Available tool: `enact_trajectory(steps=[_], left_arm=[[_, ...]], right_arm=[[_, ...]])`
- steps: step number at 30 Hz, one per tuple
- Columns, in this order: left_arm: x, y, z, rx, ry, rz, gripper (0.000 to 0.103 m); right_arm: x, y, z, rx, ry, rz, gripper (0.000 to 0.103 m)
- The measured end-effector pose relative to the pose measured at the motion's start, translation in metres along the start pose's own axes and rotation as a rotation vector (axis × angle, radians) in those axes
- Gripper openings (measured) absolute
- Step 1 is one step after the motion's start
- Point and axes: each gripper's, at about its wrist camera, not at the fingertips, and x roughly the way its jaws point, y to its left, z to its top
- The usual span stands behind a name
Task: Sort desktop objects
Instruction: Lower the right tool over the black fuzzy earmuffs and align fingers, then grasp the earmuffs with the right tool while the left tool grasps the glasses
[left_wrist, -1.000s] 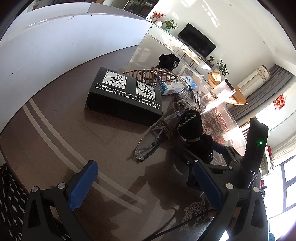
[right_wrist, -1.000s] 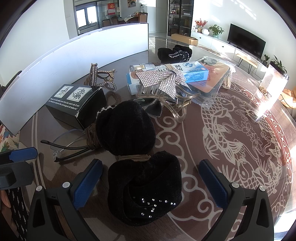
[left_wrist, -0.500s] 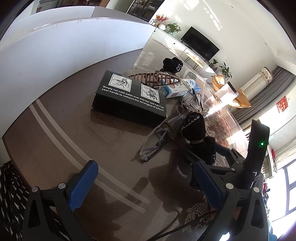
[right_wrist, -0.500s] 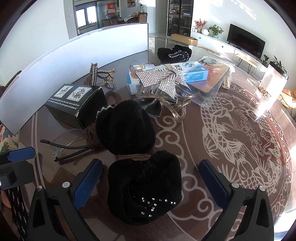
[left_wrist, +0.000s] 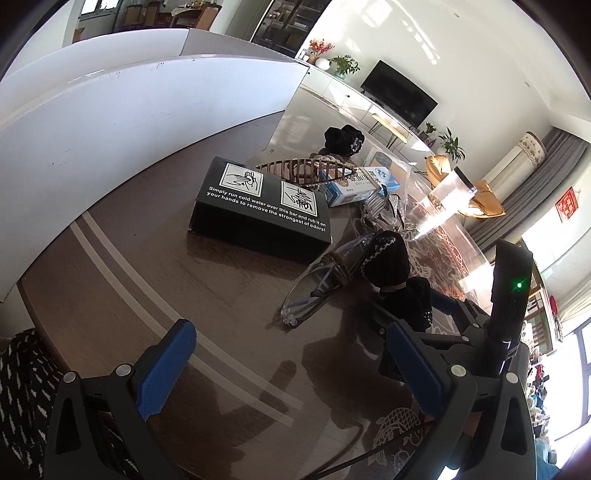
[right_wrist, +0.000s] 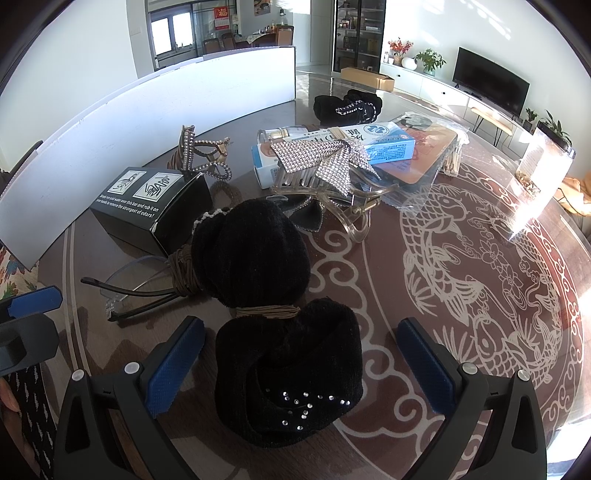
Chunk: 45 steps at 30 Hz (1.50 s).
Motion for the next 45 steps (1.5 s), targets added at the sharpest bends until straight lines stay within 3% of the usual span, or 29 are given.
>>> enact_trajectory(steps=[29, 39, 40, 42, 43, 45], left_arm=[[-0.005, 0.0, -0.002, 0.007, -0.02, 0.034, 0.103], [-0.005, 0.001, -0.002, 0.008, -0.018, 0.048, 0.103], [-0.005, 0.001, -0.002, 0.007, -0.02, 0.048, 0.103], [-0.005, 0.002, -0.002, 0.004, -0.019, 0.045, 0.103], [-0.004, 0.002, -0.002, 0.003, -0.015, 0.044, 0.103], [-0.001, 0.001, -0.003, 0.007, 0.0, 0.044, 0.103]], right_arm=[[0.001, 0.001, 0.001, -0.003, 0.004, 0.001, 0.103], [0.006, 0.015, 0.009, -0.091, 0.038, 0.062, 0.102], [0.006, 0.017, 0.01, -0.092, 0.03, 0.063, 0.095], [0.001, 0.017, 0.012, -0.077, -0.003, 0.055, 0.063], [0.0, 0.013, 0.014, -0.055, -0.007, 0.044, 0.04], [-0.001, 0.004, 0.015, -0.018, -0.006, 0.042, 0.039]])
